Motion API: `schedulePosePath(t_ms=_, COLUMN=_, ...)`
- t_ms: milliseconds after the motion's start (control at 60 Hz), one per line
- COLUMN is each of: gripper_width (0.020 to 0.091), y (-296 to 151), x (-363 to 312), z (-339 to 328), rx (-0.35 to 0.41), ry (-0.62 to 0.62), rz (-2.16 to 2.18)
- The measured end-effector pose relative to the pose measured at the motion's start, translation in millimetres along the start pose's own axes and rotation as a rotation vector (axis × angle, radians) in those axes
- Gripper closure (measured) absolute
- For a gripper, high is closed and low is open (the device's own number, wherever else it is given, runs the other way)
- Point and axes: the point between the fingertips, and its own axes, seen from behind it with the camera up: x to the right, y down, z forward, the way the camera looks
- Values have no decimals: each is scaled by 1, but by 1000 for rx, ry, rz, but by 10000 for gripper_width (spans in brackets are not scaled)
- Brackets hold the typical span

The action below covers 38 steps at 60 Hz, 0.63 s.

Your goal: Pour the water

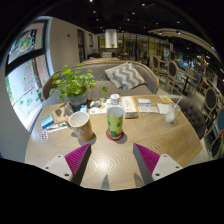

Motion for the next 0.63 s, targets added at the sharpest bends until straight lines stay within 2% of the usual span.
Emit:
schedulePosePath(t_ms=250, gripper_width=248, y=27, x=-16, z=-84, rx=-5, ry=-11, rz=-52)
schedulePosePath(t_ms=483, gripper_width=251, y=34, x=-16, z=-111, rx=-6, ry=-20, rz=-62)
schedulePosePath(t_ms=633, gripper_width=246, y=24, x=-15, z=-120, rx=26, ry=-18, rz=-68)
